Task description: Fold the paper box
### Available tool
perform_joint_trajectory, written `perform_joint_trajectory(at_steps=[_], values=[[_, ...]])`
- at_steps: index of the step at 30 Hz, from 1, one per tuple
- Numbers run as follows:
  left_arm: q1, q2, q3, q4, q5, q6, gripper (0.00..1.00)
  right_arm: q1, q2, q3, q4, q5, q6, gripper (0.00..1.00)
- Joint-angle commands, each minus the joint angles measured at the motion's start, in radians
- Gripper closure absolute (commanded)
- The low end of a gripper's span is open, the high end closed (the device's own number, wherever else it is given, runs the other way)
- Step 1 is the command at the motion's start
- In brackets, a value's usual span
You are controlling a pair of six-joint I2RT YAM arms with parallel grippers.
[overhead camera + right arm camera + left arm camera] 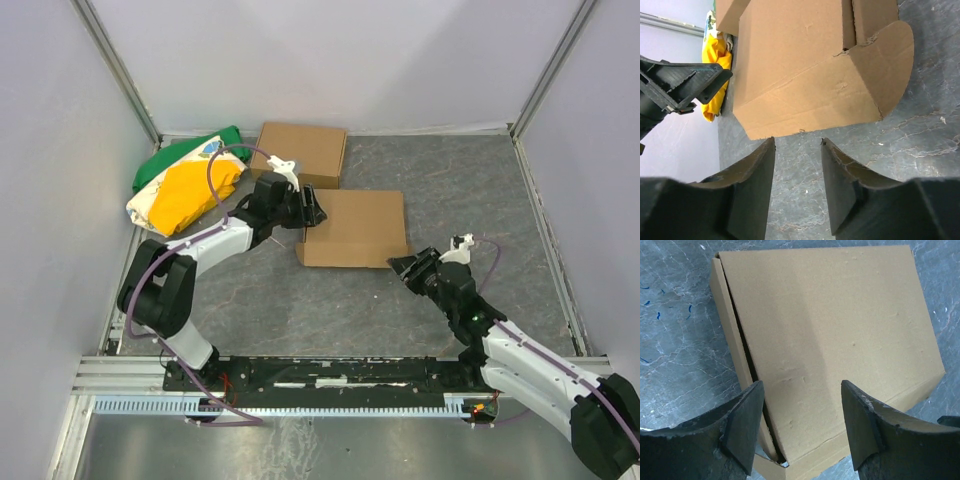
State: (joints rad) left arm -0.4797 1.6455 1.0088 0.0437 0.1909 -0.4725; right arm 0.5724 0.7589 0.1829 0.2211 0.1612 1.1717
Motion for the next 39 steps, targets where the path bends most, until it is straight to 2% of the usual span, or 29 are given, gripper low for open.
perform_joint_trajectory(at_steps=[1, 4, 6, 8, 11, 13, 15, 17, 19, 22, 27, 32, 36, 39], values=[[-0.001, -0.073, 0.041, 0.002, -0.029, 0.044, 0.3, -0.003, 0.01, 0.062, -0.072, 0.0, 0.002, 0.42], [-0.001, -0.104, 0.046, -0.031, -0.059, 0.047, 0.3, -0.006, 0.003, 0.076, -0.134, 0.041, 0.053, 0.21], [-0.002, -0.138, 0.037, -0.054, -0.088, 0.054, 0.29, -0.01, -0.017, 0.099, -0.175, 0.08, 0.025, 0.02], [-0.002, -0.175, 0.025, -0.085, -0.134, 0.064, 0.27, -0.012, -0.032, 0.167, -0.292, 0.145, -0.05, 0.01], [-0.001, -0.225, -0.019, -0.099, -0.193, 0.081, 0.24, -0.013, 0.008, 0.302, -0.423, 0.23, -0.3, 0.01], [0.0, -0.267, -0.079, -0.063, -0.21, 0.088, 0.22, -0.017, 0.09, 0.379, -0.475, 0.286, -0.462, 0.01], [0.0, -0.318, -0.168, 0.016, -0.191, 0.057, 0.2, -0.03, 0.177, 0.446, -0.499, 0.266, -0.547, 0.01], [0.0, -0.372, -0.226, 0.051, -0.197, 0.0, 0.18, -0.048, 0.255, 0.511, -0.548, 0.202, -0.564, 0.01], [0.001, -0.43, -0.269, 0.061, -0.215, -0.08, 0.17, -0.053, 0.284, 0.525, -0.548, 0.132, -0.526, 0.01], [0.001, -0.528, -0.396, 0.182, -0.215, -0.179, 0.17, -0.063, 0.234, 0.404, -0.438, 0.059, -0.391, 0.01], [0.0, -0.657, -0.541, 0.227, -0.249, -0.239, 0.19, -0.113, 0.135, 0.251, -0.357, 0.017, -0.169, 0.01], [0.0, -0.725, -0.627, 0.27, -0.249, -0.29, 0.2, -0.129, 0.125, 0.08, -0.062, -0.041, 0.029, 0.03], [0.001, -0.742, -0.631, 0.257, -0.25, -0.29, 0.2, -0.137, 0.172, 0.007, 0.142, -0.099, 0.099, 0.08], [0.0, -0.749, -0.624, 0.252, -0.244, -0.294, 0.2, -0.142, 0.211, -0.005, 0.224, -0.12, 0.131, 0.08]])
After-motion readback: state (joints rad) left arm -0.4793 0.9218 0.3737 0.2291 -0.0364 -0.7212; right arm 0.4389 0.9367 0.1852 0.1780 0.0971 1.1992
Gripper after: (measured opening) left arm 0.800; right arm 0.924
